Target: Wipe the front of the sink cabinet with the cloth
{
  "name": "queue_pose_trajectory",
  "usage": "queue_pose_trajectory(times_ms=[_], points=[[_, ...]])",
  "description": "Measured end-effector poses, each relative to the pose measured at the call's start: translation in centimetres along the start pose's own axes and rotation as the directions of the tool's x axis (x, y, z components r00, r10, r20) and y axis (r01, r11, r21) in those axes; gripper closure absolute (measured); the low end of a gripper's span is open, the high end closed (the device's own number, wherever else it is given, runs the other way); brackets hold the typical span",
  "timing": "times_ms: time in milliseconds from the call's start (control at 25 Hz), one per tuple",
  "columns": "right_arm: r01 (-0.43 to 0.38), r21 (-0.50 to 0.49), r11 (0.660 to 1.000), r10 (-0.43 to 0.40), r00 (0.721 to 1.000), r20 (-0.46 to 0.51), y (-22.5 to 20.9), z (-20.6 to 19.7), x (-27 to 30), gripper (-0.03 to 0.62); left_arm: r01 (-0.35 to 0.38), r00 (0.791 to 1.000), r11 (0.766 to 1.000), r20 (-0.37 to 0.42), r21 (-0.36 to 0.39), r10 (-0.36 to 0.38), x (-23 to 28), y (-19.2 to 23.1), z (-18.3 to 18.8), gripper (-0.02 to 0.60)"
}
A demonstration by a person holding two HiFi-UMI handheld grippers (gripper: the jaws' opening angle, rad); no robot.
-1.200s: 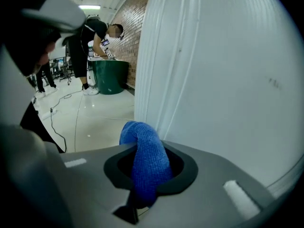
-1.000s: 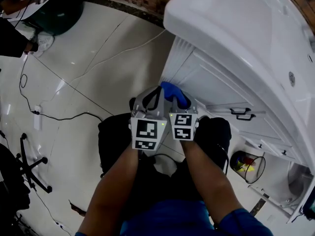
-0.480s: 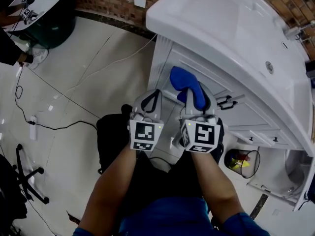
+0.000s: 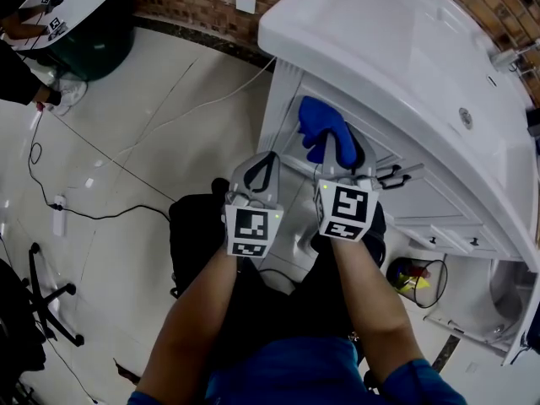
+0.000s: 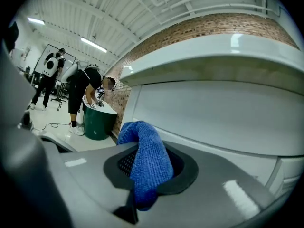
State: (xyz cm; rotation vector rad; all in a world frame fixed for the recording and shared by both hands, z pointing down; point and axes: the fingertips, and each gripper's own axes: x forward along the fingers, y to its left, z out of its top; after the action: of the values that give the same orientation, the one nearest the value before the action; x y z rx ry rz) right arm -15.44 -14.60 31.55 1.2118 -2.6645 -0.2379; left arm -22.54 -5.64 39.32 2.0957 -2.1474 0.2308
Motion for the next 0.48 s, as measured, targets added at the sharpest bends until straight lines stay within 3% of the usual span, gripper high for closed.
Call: queue_pose_trajectory(times_ms=[480], points=[[-0.03,-0.004,1.0,0.029,0.987,-0.156,1.8,-7.2,1.4,0.537,-0.019,0.997,0.999,-0.069,0.033,0.021,1.3,0.8,-1.8,0.575]])
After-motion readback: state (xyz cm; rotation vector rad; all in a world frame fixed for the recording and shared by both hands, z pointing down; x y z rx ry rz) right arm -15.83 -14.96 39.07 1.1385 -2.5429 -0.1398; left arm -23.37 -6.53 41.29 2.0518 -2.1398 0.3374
